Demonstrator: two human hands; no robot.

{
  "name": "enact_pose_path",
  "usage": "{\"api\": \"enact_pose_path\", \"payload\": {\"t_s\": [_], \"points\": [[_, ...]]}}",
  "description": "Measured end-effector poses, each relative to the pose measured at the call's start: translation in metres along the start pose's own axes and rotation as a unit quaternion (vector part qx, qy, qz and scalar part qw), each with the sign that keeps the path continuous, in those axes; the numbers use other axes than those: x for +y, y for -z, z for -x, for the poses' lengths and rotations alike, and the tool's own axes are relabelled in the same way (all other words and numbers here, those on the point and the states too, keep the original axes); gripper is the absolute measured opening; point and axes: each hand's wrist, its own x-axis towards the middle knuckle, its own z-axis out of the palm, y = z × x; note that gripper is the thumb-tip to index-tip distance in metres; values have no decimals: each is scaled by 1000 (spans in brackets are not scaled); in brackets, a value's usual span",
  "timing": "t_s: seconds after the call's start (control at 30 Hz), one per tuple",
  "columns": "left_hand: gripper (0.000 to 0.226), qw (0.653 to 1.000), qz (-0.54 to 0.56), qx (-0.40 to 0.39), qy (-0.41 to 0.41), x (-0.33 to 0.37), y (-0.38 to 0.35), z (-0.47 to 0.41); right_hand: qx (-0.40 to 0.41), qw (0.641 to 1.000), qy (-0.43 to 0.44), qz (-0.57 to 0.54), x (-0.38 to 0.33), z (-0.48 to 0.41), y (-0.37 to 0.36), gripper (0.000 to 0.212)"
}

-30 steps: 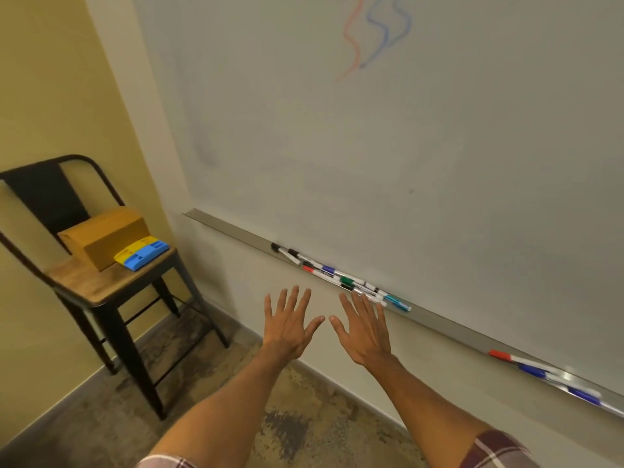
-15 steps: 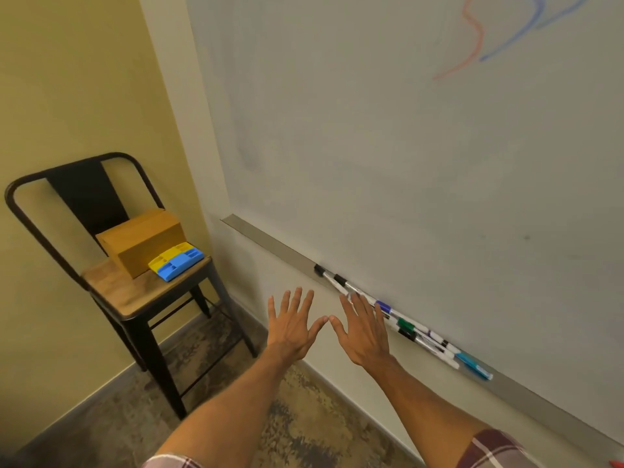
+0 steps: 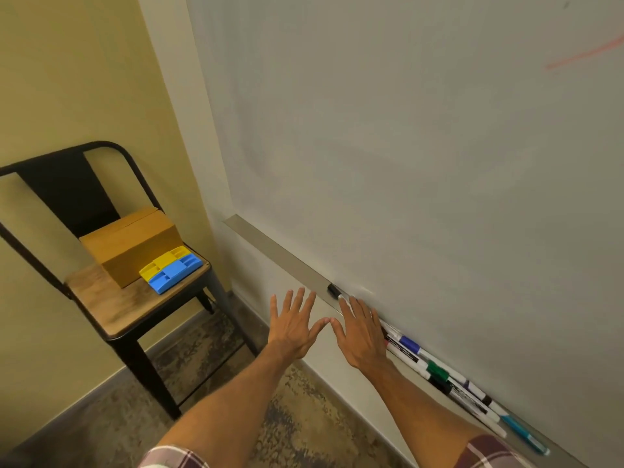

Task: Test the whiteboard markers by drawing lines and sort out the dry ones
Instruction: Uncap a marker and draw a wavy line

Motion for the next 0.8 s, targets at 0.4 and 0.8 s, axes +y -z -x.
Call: {"api": "enact_pose_path", "payload": {"t_s": [0.4,0.8], "points": [[75,990,-19,-50,-130,-31,-9,-71,34,997,-55,-45,-16,-31,-35,54],[74,968,20,-97,-231,-59,-22,-131,105,977,-182,-39,-42,-54,-56,48]]}}
